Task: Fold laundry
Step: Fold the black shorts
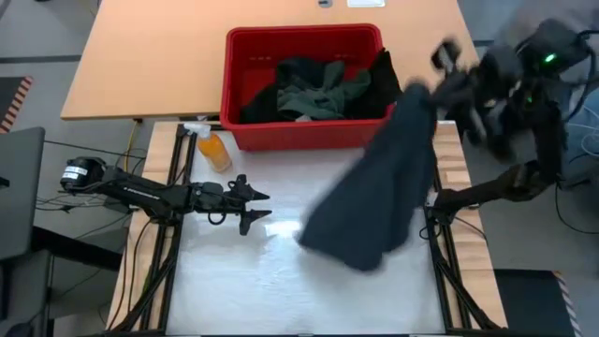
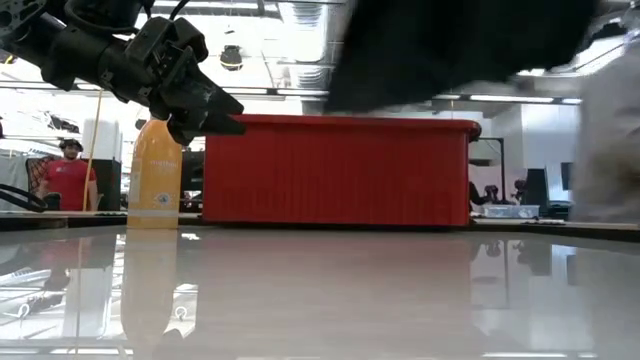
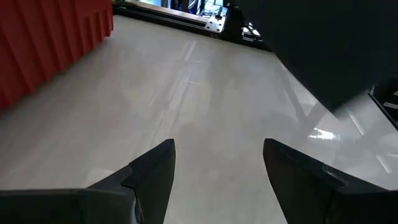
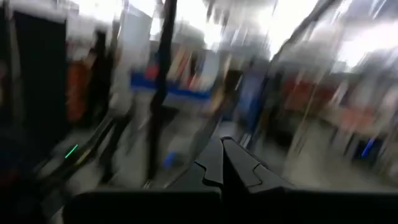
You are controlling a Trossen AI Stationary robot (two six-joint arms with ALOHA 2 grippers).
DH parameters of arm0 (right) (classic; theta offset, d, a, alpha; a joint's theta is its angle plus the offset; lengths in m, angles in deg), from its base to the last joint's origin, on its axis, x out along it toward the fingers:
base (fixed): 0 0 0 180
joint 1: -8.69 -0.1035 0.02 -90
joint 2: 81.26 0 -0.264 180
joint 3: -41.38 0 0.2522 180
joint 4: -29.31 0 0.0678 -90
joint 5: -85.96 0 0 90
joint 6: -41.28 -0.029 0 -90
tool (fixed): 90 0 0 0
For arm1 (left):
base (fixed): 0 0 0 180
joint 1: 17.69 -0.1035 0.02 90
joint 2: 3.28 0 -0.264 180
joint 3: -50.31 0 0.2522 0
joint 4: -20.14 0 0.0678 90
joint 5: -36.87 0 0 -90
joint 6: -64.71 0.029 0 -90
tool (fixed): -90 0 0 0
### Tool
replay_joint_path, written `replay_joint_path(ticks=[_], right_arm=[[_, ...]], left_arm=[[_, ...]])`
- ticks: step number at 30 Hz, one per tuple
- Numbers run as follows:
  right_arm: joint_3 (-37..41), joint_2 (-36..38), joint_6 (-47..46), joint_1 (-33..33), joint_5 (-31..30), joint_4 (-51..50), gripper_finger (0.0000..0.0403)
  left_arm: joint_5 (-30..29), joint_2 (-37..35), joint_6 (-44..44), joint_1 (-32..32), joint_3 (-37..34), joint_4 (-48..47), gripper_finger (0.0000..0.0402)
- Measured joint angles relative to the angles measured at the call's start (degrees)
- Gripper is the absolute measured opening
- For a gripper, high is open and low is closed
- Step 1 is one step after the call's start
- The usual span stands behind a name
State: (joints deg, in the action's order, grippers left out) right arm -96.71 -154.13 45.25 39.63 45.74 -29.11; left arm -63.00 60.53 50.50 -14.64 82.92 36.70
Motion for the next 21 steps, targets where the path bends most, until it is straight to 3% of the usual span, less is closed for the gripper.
replay_joint_path(ticks=[4,7,14,21], right_arm=[[1.2,-0.3,11.7,-3.1,-7.1,-28.8,0.0017],[8.5,-0.1,12.5,-6.8,-9.4,-35.1,0.0018],[34.9,1.3,6.7,-15.1,-9.3,-16.1,0.0018],[51.6,-4.7,0.5,-23.6,-9.0,9.3,0.0018]], left_arm=[[0.0,0.0,-1.6,0.0,0.0,0.0,0.0233],[0.0,0.0,-4.1,0.0,0.0,0.0,0.0233],[0.0,0.0,-8.2,0.0,0.0,0.1,0.0233],[0.2,0.0,-10.5,2.0,0.0,0.0,0.0233]])
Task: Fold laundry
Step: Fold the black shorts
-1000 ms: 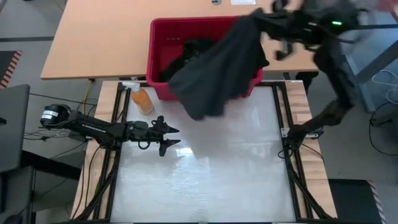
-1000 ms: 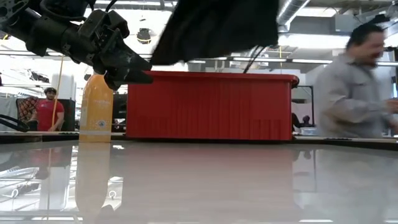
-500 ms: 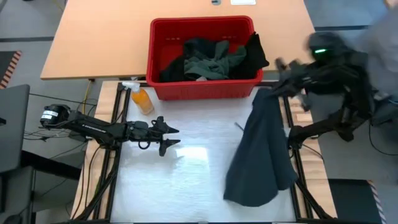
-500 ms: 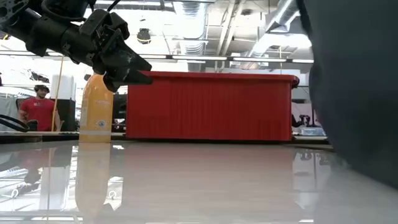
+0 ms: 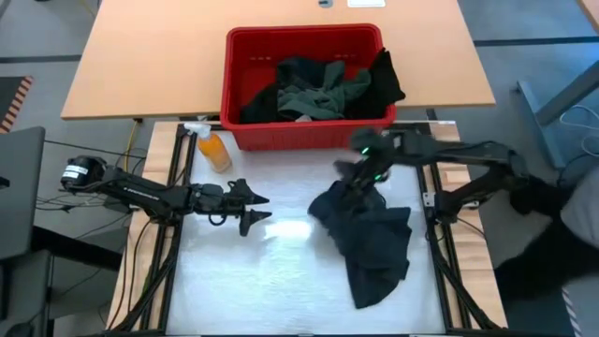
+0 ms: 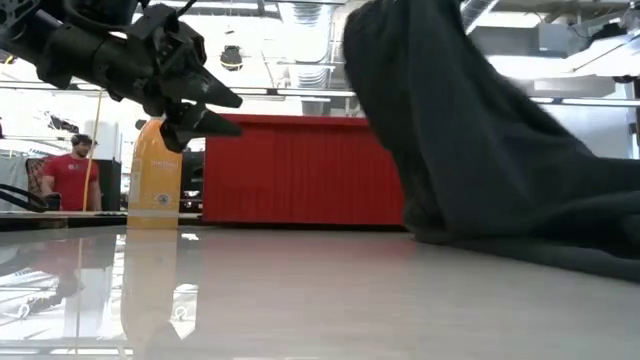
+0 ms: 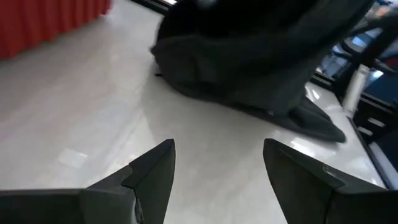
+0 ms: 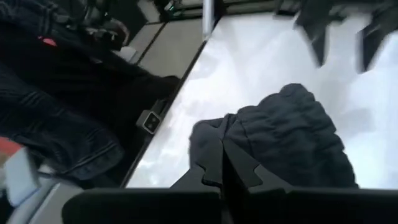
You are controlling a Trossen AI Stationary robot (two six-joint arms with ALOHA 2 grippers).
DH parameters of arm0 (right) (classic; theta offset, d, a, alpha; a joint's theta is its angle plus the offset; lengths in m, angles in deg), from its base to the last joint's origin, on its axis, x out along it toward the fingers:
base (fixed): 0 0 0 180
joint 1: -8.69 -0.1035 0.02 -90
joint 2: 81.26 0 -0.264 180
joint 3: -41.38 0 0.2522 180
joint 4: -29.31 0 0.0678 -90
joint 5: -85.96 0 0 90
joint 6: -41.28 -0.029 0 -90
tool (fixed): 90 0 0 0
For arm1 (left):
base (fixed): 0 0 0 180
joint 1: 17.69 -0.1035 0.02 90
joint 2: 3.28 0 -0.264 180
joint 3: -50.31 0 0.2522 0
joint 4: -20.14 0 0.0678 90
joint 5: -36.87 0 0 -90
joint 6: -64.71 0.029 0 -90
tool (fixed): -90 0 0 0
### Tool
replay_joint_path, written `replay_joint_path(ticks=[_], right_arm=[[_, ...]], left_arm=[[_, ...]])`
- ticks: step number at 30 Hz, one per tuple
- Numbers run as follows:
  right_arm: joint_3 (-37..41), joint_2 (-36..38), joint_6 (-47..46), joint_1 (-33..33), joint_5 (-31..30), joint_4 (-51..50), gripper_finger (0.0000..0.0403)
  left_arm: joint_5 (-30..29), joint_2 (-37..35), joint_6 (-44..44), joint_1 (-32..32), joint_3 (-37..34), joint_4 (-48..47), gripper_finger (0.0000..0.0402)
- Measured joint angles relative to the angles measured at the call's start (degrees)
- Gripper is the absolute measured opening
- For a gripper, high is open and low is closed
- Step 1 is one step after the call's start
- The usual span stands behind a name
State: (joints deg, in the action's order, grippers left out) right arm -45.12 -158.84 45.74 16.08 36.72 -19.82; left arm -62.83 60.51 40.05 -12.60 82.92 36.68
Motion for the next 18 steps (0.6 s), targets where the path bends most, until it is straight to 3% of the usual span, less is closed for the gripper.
replay_joint_path(ticks=[4,8,11,15,18], right_arm=[[4.1,-7.2,-5.6,-5.4,-1.4,8.0,0.0018],[4.8,-16.7,-11.7,-10.7,-10.3,8.8,0.0018],[4.7,-22.3,-15.3,-13.9,-12.0,9.0,0.0022],[4.1,-27.6,-19.5,-16.9,-12.0,2.4,0.0033],[2.7,-28.6,-19.4,-19.1,-14.2,-2.7,0.0037]], left_arm=[[-0.7,0.0,-0.1,3.2,0.0,0.0,0.0233],[-4.5,0.0,0.2,7.7,0.0,0.0,0.0233],[-8.7,0.0,1.5,11.1,0.0,0.4,0.0233],[-16.3,0.0,1.5,14.1,0.0,3.6,0.0233],[-17.6,0.0,1.8,14.8,0.0,6.8,0.0233]])
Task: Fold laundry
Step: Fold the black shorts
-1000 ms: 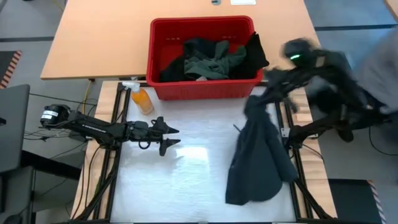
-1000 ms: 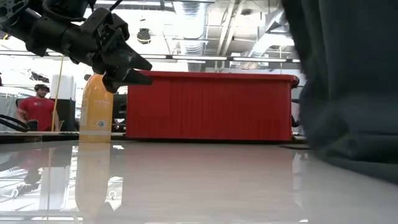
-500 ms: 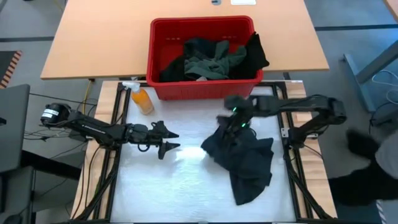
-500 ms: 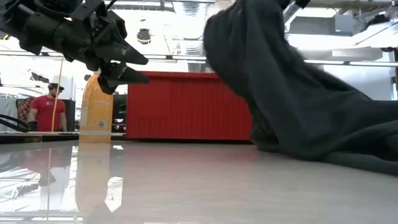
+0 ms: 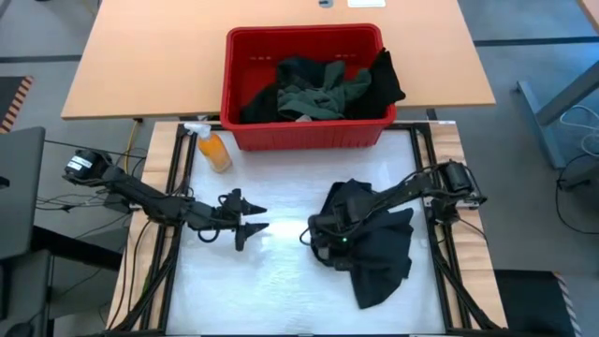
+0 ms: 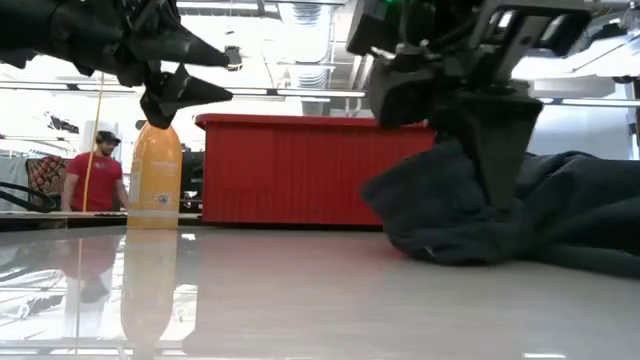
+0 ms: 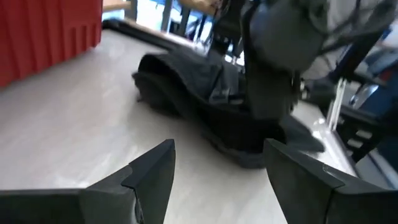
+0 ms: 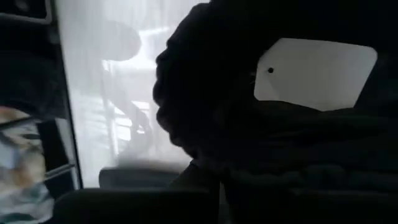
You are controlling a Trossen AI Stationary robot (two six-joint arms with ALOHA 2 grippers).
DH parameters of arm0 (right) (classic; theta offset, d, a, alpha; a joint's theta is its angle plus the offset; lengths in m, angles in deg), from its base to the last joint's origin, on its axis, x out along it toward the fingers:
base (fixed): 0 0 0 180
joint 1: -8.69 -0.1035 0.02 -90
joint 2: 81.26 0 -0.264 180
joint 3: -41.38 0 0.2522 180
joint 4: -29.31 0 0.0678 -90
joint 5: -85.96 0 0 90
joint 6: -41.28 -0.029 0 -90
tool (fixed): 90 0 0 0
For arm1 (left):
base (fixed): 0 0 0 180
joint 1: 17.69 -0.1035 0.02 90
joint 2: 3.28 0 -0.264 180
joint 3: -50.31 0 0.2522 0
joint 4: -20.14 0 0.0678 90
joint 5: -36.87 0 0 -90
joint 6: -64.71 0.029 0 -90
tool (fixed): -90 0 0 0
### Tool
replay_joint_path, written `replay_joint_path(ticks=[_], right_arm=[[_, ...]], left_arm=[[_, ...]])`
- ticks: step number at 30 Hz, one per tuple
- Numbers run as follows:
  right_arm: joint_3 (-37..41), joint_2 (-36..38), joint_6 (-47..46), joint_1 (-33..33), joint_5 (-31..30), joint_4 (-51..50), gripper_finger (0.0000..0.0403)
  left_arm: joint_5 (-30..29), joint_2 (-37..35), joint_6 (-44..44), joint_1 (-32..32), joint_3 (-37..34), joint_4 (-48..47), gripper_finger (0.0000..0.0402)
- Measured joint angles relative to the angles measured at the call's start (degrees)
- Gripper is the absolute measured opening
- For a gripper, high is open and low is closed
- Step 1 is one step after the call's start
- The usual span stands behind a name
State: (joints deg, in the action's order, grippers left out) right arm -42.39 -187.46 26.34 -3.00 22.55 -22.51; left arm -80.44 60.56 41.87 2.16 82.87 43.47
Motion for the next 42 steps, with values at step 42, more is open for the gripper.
replay_joint_path(ticks=[42], right_arm=[[-3.4,11.5,-6.6,-15.7,-40.1,-14.9,0.0173]], left_arm=[[13.7,35.1,4.7,-2.5,38.3,-31.4,0.0233]])
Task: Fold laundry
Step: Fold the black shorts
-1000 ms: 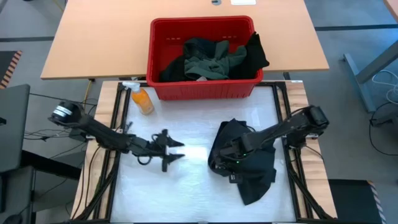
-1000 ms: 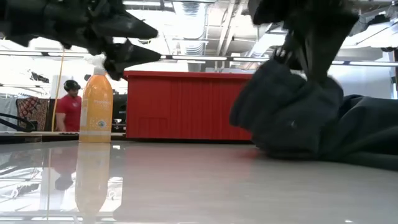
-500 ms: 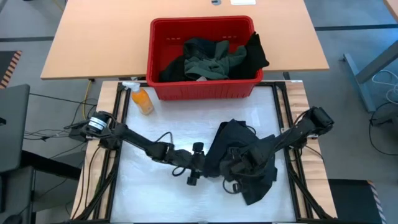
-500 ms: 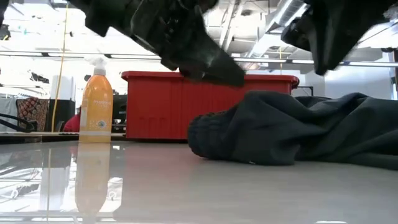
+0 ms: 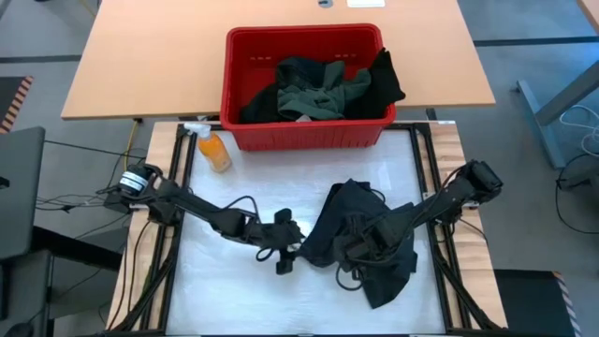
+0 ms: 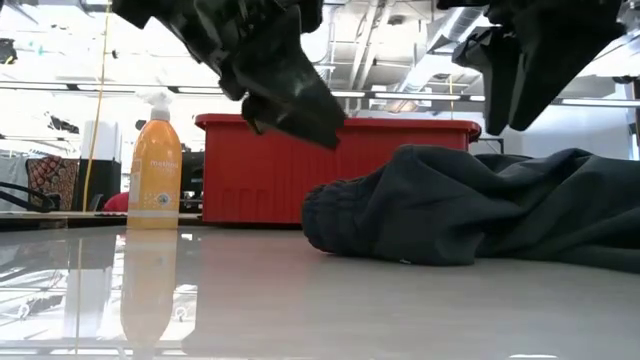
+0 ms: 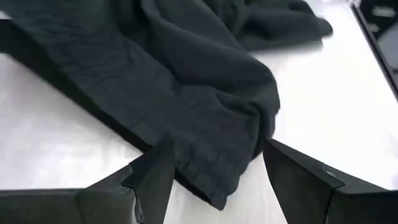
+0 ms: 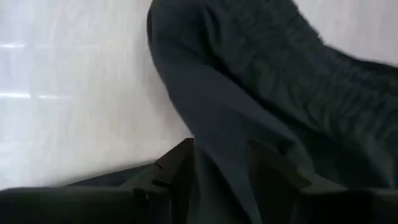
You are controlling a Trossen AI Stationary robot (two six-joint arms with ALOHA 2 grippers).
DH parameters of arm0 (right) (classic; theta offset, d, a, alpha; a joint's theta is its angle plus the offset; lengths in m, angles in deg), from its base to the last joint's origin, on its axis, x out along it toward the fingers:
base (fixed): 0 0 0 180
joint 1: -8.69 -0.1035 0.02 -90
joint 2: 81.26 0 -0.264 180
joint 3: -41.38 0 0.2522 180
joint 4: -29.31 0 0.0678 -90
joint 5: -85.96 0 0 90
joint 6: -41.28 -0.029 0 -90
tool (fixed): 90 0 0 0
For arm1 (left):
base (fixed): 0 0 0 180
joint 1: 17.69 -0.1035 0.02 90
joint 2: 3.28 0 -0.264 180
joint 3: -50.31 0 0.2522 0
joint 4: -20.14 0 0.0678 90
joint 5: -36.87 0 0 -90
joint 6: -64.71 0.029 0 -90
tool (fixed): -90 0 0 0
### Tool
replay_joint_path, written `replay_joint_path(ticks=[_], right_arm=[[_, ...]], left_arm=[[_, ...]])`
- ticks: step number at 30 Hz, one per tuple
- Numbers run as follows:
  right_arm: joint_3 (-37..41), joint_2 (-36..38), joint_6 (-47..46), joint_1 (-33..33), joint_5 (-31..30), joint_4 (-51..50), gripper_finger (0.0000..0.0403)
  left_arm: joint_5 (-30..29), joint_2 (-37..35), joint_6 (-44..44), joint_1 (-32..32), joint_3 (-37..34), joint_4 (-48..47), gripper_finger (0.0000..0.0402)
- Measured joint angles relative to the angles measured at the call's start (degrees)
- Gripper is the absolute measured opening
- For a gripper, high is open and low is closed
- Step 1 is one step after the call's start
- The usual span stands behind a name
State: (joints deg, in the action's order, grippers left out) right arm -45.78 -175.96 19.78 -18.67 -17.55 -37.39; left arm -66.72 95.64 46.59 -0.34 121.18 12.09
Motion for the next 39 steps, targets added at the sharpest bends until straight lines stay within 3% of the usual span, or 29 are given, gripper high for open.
replay_joint_path(ticks=[4,8,11,16,21,25,29,34,39], right_arm=[[0.0,0.0,1.0,0.1,-1.5,0.0,0.0172],[0.0,0.0,1.1,0.1,-2.2,0.0,0.0171],[0.0,0.0,1.1,0.1,-3.8,0.2,0.0171],[0.0,0.0,0.6,0.1,-4.5,0.0,0.0171],[0.0,0.0,0.1,0.0,-4.5,-0.3,0.0171],[0.0,0.0,0.0,0.0,-4.5,-0.5,0.0171],[0.0,0.0,-0.2,0.5,-4.6,-1.1,0.0171],[0.0,0.1,-1.0,0.6,-4.6,-3.4,0.0166],[0.0,1.9,-0.9,1.8,-4.6,-3.3,0.0156]], left_arm=[[1.8,0.2,-8.2,-0.2,-3.3,-1.0,0.0233],[5.6,0.1,-13.6,-0.8,-7.2,9.3,0.0233],[7.2,0.7,-14.1,-1.6,-9.1,19.0,0.0233],[7.4,2.7,-15.8,-3.1,-9.8,18.2,0.0233],[13.3,7.8,-15.5,-2.9,-9.3,29.5,0.0233],[14.8,12.8,-15.6,-3.0,-6.4,31.1,0.023],[17.2,14.6,-14.0,-3.5,-3.7,31.3,0.0175],[20.3,13.7,-8.7,-3.6,-3.1,31.3,0.0024],[25.4,10.3,-2.0,-4.6,-3.1,28.9,0.0003]])
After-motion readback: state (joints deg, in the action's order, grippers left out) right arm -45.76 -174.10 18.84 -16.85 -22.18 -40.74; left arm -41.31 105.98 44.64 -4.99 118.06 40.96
